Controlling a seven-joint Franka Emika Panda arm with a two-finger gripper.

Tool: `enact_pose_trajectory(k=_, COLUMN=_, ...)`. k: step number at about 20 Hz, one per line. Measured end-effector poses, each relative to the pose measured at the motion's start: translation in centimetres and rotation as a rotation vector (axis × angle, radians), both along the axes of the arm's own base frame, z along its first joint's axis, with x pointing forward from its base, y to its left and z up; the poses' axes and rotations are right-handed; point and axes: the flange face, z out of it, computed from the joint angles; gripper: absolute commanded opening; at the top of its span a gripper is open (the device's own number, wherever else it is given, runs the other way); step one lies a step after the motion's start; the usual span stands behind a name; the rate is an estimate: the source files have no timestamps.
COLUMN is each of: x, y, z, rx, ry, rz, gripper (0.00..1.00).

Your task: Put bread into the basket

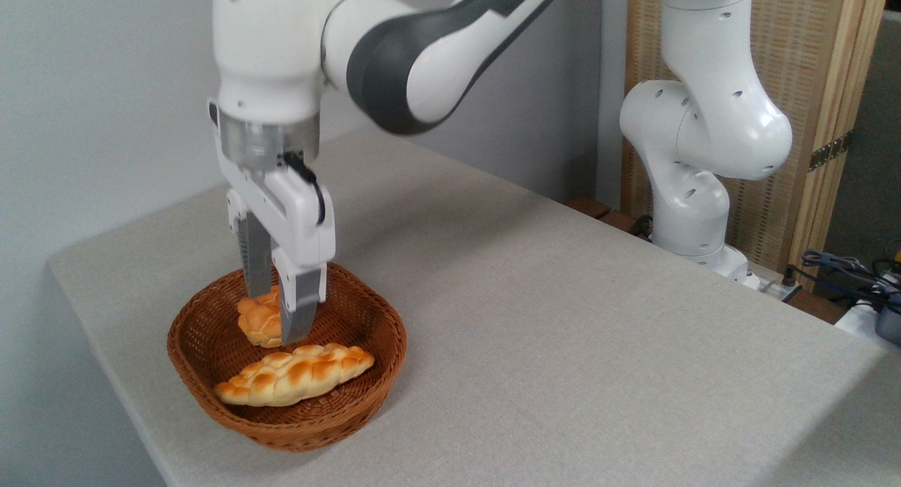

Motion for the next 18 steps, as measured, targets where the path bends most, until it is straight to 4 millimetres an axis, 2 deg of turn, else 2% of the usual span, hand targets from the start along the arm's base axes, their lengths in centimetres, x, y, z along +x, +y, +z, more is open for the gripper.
enact_pose_trajectory(k=3, x=-2.0, y=1.4, z=3.9, rx=0.004, ry=0.012, rz=0.011, gripper=1.0)
enact_pose_trajectory(k=6, x=-4.4, y=4.4, z=8.3, rx=0.007, ry=0.144, rz=0.025, gripper=1.0)
enact_pose_trajectory(k=8, x=-5.1, y=6.4, z=10.1, rx=0.033, ry=0.193, rz=0.042, gripper=1.0)
enact_pose_trajectory(k=10, x=-5.1, y=7.1, z=10.3, rx=0.092, ry=0.21, rz=0.045, gripper=1.0)
enact_pose_trajectory(k=18, x=-4.5, y=6.1, z=9.4, rx=0.118, ry=0.225, rz=0.025, gripper=1.0)
